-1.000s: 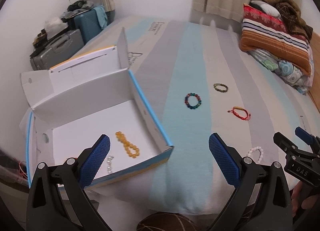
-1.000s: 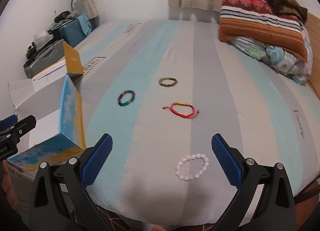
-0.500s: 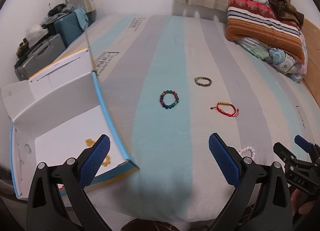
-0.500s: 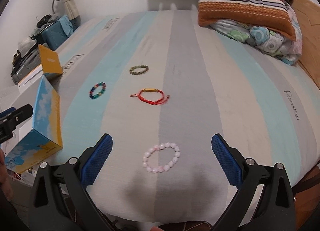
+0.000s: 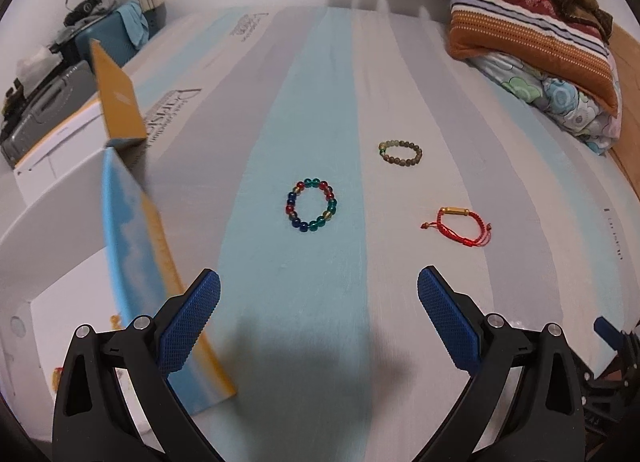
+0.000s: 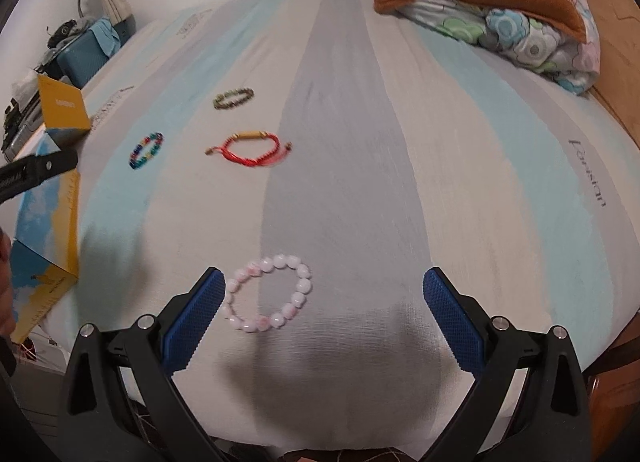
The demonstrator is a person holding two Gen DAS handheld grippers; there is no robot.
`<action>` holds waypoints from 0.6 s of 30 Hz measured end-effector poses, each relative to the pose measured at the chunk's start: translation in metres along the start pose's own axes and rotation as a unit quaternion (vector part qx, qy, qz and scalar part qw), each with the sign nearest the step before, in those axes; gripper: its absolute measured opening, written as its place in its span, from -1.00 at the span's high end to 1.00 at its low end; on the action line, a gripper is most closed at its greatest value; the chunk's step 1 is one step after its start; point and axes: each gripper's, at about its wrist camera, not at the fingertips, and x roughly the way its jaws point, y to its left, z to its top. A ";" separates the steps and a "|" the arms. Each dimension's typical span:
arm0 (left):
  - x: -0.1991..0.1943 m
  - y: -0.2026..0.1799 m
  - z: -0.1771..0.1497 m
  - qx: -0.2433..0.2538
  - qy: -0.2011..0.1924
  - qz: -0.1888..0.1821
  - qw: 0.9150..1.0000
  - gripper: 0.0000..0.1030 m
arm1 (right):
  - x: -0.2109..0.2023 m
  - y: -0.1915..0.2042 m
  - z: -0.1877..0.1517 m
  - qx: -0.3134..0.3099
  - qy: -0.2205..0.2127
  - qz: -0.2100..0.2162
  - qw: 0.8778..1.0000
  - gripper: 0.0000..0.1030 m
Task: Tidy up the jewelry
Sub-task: 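Move both tools back toward the remaining bracelets on the bed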
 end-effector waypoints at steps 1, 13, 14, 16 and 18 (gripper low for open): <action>0.006 -0.001 0.001 -0.001 0.002 -0.001 1.000 -0.89 | 0.004 -0.001 -0.001 0.001 0.003 -0.001 1.000 -0.85; 0.079 -0.004 0.022 0.007 0.020 0.006 1.000 -0.89 | 0.043 0.000 -0.015 -0.025 0.023 -0.003 0.999 -0.85; 0.083 -0.003 0.024 0.008 0.021 0.007 1.000 -0.89 | 0.046 0.001 -0.016 -0.026 0.025 -0.002 0.999 -0.85; 0.093 -0.001 0.026 0.006 0.026 0.011 1.000 -0.89 | 0.053 0.001 -0.018 -0.027 0.030 0.000 0.999 -0.85; 0.104 0.003 0.027 0.002 0.033 0.013 0.999 -0.89 | 0.059 0.001 -0.018 -0.028 0.034 0.003 0.999 -0.85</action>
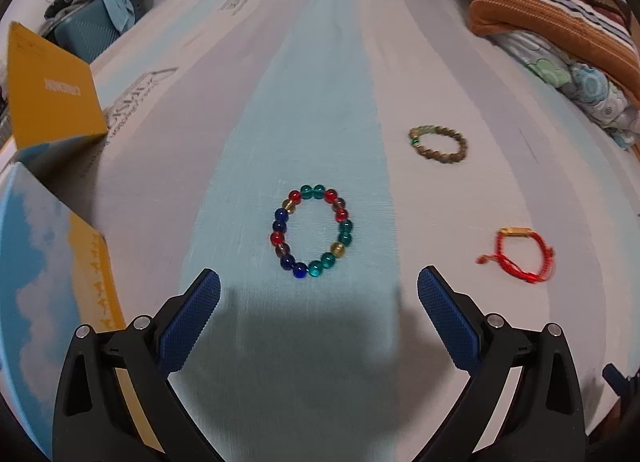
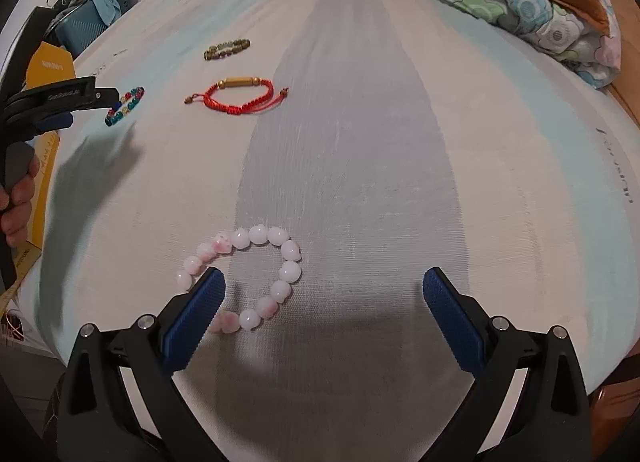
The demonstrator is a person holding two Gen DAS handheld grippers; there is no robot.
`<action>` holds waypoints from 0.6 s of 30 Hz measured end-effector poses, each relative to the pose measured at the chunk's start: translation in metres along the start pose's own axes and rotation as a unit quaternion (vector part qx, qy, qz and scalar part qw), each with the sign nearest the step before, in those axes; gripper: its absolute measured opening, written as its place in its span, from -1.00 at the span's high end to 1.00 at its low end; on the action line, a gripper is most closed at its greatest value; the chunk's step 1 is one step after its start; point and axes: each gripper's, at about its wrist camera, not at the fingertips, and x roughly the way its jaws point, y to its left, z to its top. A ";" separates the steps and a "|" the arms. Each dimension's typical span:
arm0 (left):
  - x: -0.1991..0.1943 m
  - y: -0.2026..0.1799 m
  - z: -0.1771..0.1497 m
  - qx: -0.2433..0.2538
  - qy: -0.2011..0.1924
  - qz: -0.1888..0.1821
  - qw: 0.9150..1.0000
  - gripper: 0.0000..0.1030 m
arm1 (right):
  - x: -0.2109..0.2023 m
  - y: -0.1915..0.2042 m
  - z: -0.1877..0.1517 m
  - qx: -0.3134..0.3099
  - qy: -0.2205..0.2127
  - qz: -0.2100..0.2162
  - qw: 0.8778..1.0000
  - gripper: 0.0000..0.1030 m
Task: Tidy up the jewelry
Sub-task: 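Move both tools back toward the remaining bracelets on the bed, then grasp the multicolour glass bead bracelet with the left tool while the right tool grasps the pink bead bracelet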
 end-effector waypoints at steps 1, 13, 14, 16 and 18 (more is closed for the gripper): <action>0.004 0.002 0.001 -0.002 0.002 0.003 1.000 -0.89 | 0.004 0.000 0.000 0.000 0.003 0.002 1.000 -0.85; 0.038 0.017 0.012 -0.010 0.018 0.031 0.999 -0.88 | 0.017 0.009 -0.003 -0.021 0.006 0.017 1.000 -0.29; 0.039 0.017 0.011 -0.010 0.018 0.031 0.999 -0.88 | 0.016 0.010 -0.004 -0.024 0.005 0.016 1.000 -0.24; 0.041 0.015 0.011 -0.008 0.017 0.031 0.999 -0.86 | 0.016 0.013 -0.004 -0.028 0.004 0.017 0.999 -0.13; 0.042 0.015 0.010 -0.006 0.016 0.031 0.999 -0.85 | 0.015 0.017 -0.005 -0.034 0.003 0.021 0.999 0.02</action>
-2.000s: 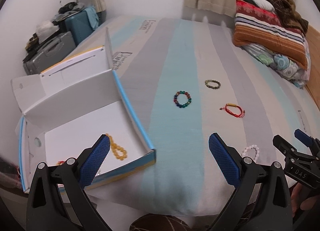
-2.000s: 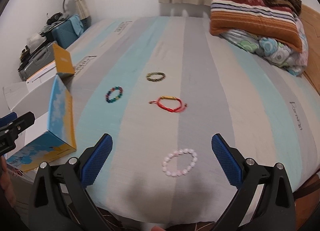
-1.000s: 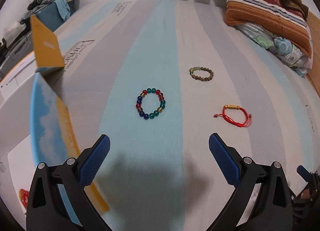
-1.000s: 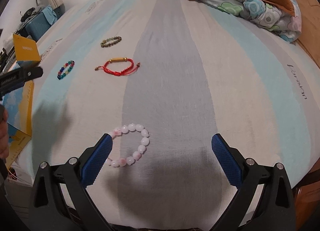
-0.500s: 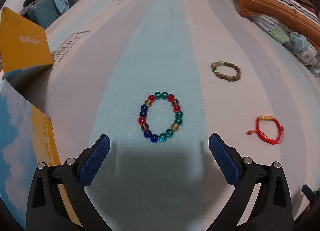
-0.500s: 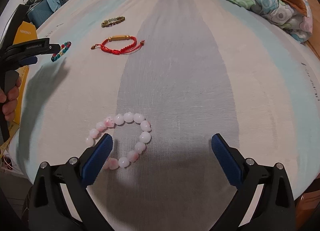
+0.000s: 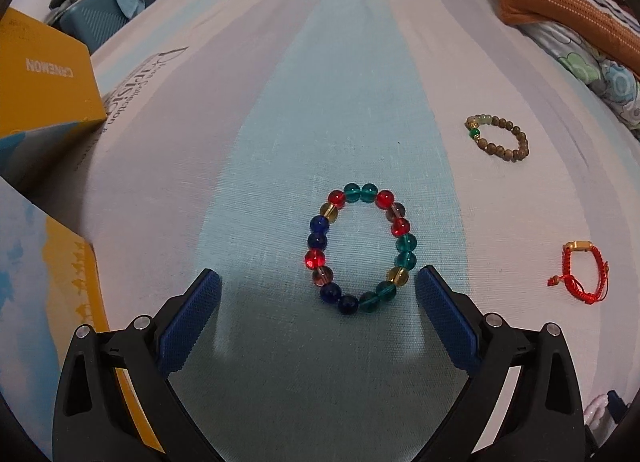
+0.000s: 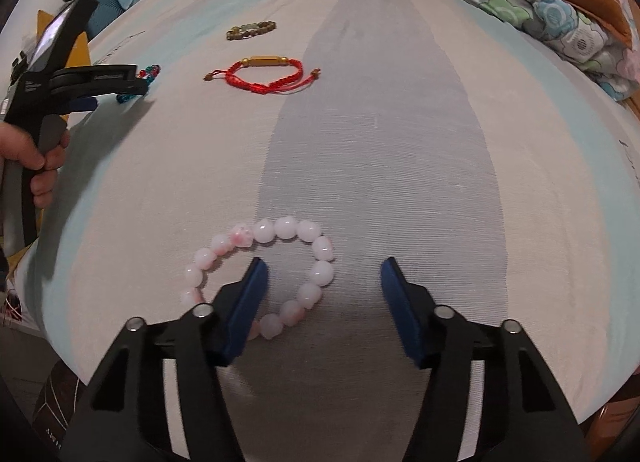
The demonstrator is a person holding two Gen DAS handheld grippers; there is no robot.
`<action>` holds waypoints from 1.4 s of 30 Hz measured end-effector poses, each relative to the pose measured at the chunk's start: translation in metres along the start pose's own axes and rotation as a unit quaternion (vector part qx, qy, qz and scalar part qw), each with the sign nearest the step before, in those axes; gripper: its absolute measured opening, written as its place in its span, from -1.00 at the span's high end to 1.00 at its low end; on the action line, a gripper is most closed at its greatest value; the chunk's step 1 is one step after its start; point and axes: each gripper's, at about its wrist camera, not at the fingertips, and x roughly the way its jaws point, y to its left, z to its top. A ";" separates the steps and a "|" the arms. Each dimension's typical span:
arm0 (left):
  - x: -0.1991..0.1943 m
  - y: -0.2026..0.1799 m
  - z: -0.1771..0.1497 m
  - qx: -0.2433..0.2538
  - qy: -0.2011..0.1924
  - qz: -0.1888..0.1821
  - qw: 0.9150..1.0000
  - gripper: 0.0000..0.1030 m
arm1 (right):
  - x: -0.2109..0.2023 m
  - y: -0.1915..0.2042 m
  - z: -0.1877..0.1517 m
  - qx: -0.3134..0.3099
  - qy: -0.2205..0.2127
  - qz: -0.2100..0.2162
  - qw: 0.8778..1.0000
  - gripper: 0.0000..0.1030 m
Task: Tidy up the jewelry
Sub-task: 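Grasp the multicolour glass bead bracelet with the left tool while the right tool grasps the pink bead bracelet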
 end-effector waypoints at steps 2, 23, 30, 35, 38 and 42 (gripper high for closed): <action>0.001 0.000 0.000 0.000 0.001 -0.004 1.000 -0.80 | 0.000 0.003 0.001 -0.005 0.000 0.003 1.000 0.16; -0.015 -0.005 -0.007 0.016 0.009 -0.039 0.999 0.65 | -0.013 -0.002 0.002 0.012 -0.014 0.009 1.000 0.80; -0.028 -0.002 -0.008 0.015 0.006 -0.044 0.999 0.84 | -0.025 0.000 0.006 0.013 -0.028 0.016 0.999 0.80; -0.037 0.000 -0.009 0.014 0.001 -0.046 0.999 0.84 | -0.033 0.003 0.008 0.014 -0.037 0.022 0.999 0.80; -0.044 0.001 -0.010 0.013 -0.002 -0.048 0.999 0.84 | -0.039 0.004 0.010 0.014 -0.042 0.023 0.999 0.80; -0.056 -0.001 -0.011 0.012 -0.009 -0.051 0.999 0.83 | -0.047 0.004 0.011 0.015 -0.048 0.024 0.998 0.80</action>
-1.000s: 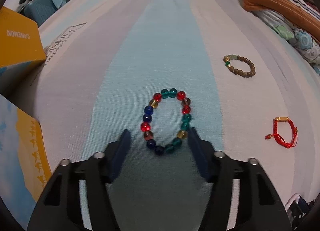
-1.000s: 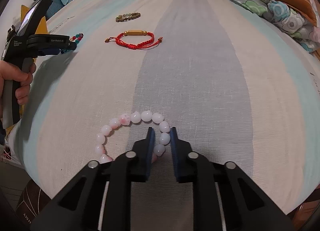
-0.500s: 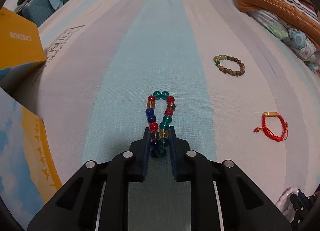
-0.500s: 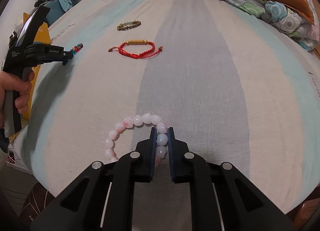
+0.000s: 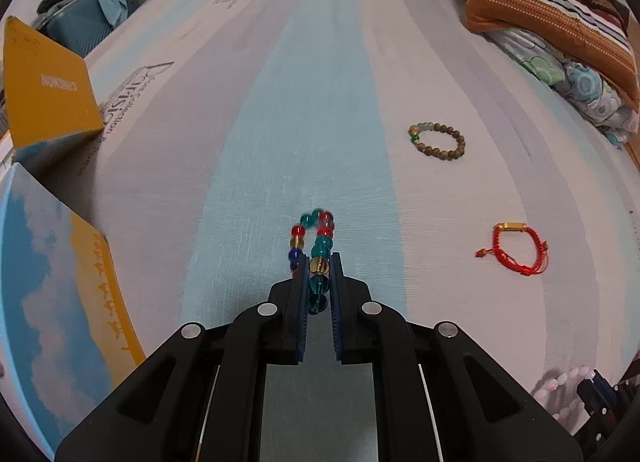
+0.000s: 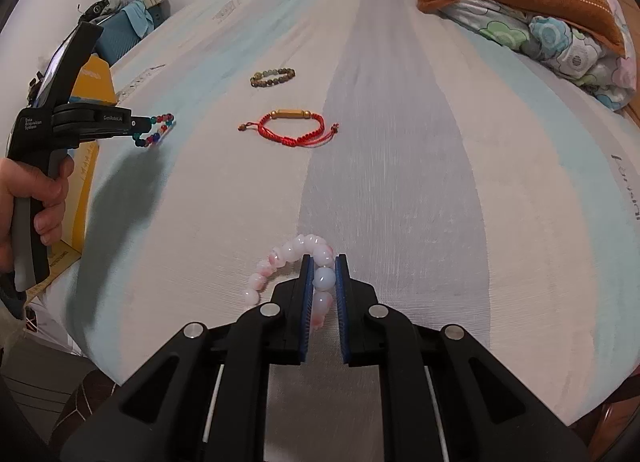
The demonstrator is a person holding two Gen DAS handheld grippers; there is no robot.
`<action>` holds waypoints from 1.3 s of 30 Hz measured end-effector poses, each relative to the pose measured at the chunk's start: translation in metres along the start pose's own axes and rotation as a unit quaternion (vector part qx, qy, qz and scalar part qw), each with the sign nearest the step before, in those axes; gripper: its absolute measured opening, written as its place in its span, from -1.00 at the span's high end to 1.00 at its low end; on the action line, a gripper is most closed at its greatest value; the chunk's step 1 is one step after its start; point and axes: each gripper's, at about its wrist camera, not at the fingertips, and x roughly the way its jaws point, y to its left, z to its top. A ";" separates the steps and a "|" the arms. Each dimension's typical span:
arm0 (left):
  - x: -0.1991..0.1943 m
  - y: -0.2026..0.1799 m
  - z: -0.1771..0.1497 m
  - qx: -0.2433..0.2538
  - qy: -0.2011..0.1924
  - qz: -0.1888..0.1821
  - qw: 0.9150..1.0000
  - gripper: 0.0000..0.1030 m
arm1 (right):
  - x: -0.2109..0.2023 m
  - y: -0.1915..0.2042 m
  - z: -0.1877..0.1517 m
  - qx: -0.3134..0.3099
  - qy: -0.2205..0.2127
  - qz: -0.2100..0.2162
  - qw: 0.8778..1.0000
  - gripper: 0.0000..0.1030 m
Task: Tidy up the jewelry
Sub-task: 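Grasp the multicolour glass bead bracelet with the left tool while the right tool grasps the pink bead bracelet, then carry both bracelets over the white box with both tools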
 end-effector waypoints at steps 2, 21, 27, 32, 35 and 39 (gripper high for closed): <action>-0.004 -0.001 0.000 -0.001 -0.001 0.000 1.000 0.83 | -0.005 0.001 0.001 0.001 -0.004 -0.001 1.000 0.80; -0.054 -0.010 -0.008 0.004 -0.012 -0.012 1.000 0.83 | -0.043 0.007 0.010 0.006 -0.030 -0.002 1.000 0.80; -0.076 -0.011 -0.015 0.006 -0.017 -0.014 1.000 0.83 | -0.059 0.012 0.012 0.006 -0.040 -0.005 0.999 0.80; -0.099 -0.012 -0.021 0.009 -0.024 -0.013 1.000 0.83 | -0.072 0.016 0.014 0.008 -0.047 -0.006 0.999 0.80; -0.110 -0.012 -0.025 0.011 -0.026 -0.015 0.999 0.83 | -0.079 0.020 0.014 0.009 -0.050 -0.004 0.999 0.80; -0.127 -0.009 -0.032 0.009 -0.029 -0.017 0.999 0.83 | -0.088 0.027 0.015 0.011 -0.054 -0.003 0.998 0.80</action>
